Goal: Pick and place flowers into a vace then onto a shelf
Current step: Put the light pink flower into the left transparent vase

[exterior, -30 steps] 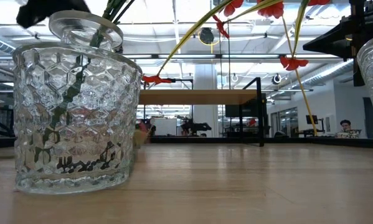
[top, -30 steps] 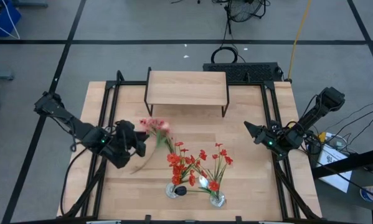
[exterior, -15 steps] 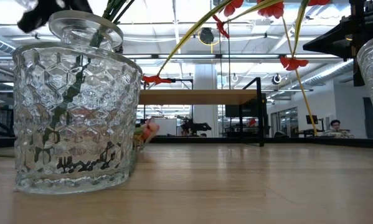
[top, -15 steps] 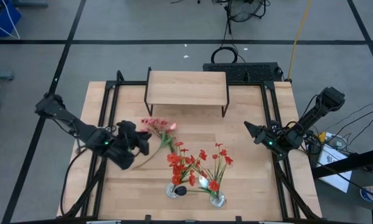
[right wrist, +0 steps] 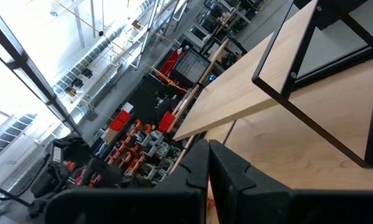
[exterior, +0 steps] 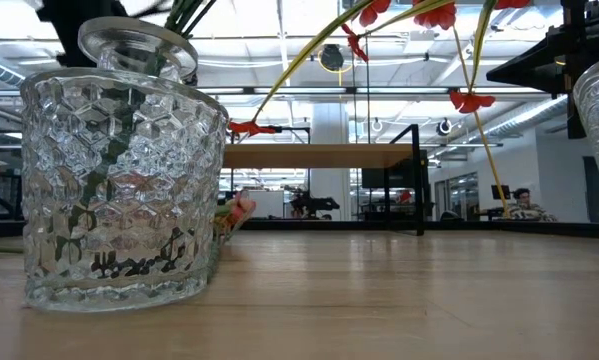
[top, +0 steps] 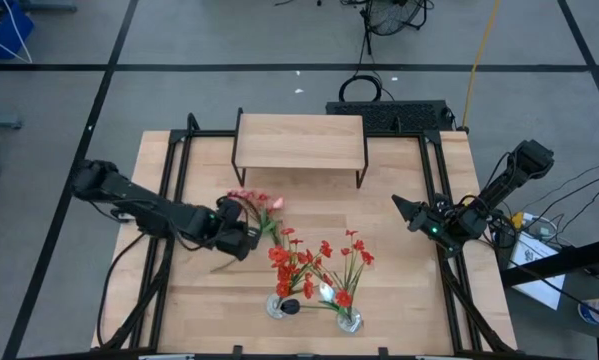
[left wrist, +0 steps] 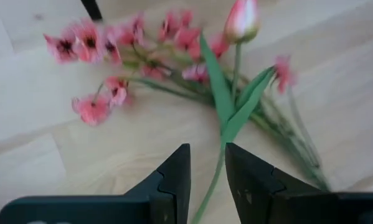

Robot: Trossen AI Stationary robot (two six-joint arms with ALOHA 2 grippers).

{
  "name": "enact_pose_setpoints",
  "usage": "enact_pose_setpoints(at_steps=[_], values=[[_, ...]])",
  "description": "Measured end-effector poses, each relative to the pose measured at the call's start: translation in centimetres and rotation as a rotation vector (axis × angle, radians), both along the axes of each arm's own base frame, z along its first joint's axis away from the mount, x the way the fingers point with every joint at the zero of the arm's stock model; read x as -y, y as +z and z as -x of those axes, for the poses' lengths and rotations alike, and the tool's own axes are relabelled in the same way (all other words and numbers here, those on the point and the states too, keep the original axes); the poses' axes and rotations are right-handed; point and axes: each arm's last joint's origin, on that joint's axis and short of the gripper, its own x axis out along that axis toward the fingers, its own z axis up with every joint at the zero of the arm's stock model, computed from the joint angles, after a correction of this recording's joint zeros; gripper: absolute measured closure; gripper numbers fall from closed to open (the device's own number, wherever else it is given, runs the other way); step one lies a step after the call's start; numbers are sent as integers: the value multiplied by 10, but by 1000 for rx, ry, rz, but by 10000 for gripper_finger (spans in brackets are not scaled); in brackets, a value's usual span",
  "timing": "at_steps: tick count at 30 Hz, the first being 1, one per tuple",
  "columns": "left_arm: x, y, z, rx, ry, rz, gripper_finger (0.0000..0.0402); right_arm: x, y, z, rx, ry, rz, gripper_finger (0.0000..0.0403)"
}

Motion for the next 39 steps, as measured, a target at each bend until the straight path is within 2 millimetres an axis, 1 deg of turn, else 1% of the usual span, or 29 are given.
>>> enact_pose_setpoints(at_steps=[5,9,13,18,20,22,24,28,34,39], values=[[-4,-16,-9,-105,-34,41,296,0,0,0,1,0,-1,399],[-4,-24,-14,-140,-38,65,277,0,0,0,0,0,0,399],[-2,-28,-17,-158,-75,98,235,0,0,0,0,-1,0,399],[0,-32,-17,-196,-104,140,164,0,0,0,0,0,0,398],[2,-33,-19,-177,-107,148,136,0,0,0,1,0,-1,399],[4,-36,-26,-140,-109,161,110,0,0,0,1,0,-2,399],[6,-39,-28,-135,-121,152,87,0,0,0,1,0,-1,399],[7,-53,-33,-188,-162,152,54,0,0,0,1,0,-2,399],[5,-75,-41,-248,-142,120,32,0,0,0,-5,0,4,398],[5,-87,-45,-264,-125,114,34,0,-1,0,-5,0,5,399]])
